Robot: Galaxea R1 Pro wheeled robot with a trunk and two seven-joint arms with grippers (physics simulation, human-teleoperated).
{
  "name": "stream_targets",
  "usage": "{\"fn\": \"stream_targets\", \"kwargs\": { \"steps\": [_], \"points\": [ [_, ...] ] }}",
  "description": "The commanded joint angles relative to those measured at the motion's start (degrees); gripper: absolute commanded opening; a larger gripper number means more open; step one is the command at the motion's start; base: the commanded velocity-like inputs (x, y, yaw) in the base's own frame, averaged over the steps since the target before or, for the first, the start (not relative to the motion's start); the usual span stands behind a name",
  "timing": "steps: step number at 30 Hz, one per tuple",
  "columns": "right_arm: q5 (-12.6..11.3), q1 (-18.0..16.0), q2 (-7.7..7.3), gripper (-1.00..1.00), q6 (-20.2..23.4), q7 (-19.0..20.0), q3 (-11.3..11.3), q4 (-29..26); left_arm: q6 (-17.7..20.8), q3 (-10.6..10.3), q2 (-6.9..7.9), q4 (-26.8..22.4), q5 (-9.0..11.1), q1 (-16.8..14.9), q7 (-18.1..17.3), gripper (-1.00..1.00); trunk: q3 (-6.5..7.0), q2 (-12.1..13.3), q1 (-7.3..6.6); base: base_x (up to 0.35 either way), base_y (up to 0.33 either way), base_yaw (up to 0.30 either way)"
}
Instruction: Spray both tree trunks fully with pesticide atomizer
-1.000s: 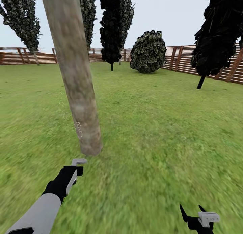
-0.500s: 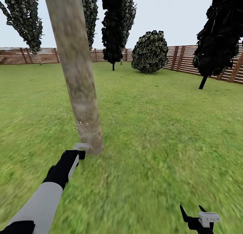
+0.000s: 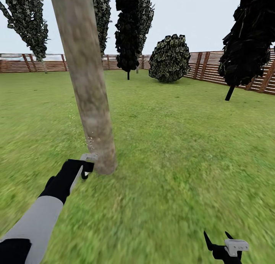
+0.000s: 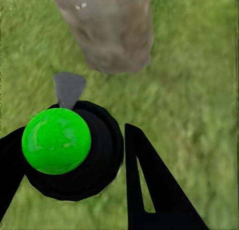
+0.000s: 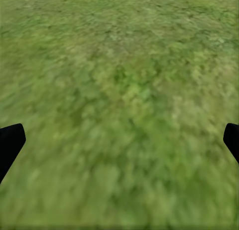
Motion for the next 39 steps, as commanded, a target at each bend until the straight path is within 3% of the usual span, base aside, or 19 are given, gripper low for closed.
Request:
{"fn": "stream_targets", "kwargs": {
  "steps": [1, 7, 10, 13, 17, 20, 24, 31, 39],
  "points": [
    [0.37, -0.09, 0.07, 1.00, -0.24, 0.44, -0.48, -0.11, 0.89, -0.43, -0.27, -1.63, -0.81, -0.20, -0.53, -1.00, -0.06, -0.02, -0.01, 0.000, 0.000, 0.000],
    [0.37, -0.12, 0.07, 1.00, -0.24, 0.44, -0.48, -0.11, 9.82, -4.12, -2.51, -11.39, -0.89, -0.33, -0.36, -1.00, -0.06, -0.02, -0.01, 0.000, 0.000, 0.000],
    [0.37, -0.12, 0.07, 1.00, -0.24, 0.44, -0.48, -0.13, 11.13, -4.79, -2.48, -14.21, -1.03, -0.39, -0.27, -1.00, -0.06, -0.02, -0.01, 0.000, 0.000, 0.000],
    [0.37, -0.11, 0.07, 1.00, -0.24, 0.44, -0.48, -0.14, 12.60, -4.64, -1.14, -17.45, -1.31, -0.41, -0.22, -1.00, -0.06, -0.02, -0.01, 0.000, 0.000, 0.000],
    [0.37, -0.11, 0.07, 1.00, -0.24, 0.44, -0.48, -0.13, 15.48, -4.48, 3.38, -20.89, -0.72, -1.75, -0.79, -1.00, -0.06, -0.02, -0.01, 0.000, 0.000, 0.000],
    [0.37, -0.09, 0.07, 1.00, -0.24, 0.44, -0.48, -0.14, 15.89, -4.66, 2.41, -21.11, -0.30, -2.77, -1.92, -1.00, -0.06, -0.02, -0.01, 0.000, 0.000, 0.000],
    [0.37, -0.12, 0.07, 1.00, -0.24, 0.44, -0.48, -0.14, 16.17, -4.80, -1.00, -21.19, -0.09, -3.45, -4.54, -1.00, -0.06, -0.02, -0.01, 0.000, 0.000, 0.000],
    [0.37, -0.12, 0.07, 1.00, -0.24, 0.44, -0.48, -0.14, 16.25, -4.93, -0.32, -21.69, -0.18, -2.61, -5.93, -1.00, -0.06, -0.02, -0.01, 0.013, 0.000, 0.000],
    [0.37, -0.12, 0.07, 1.00, -0.24, 0.47, -0.48, -0.14, 16.18, -4.74, 1.45, -21.24, -0.40, -2.47, -8.10, -1.00, -0.06, -0.02, -0.01, 0.296, 0.072, 0.000]
  ]
}}
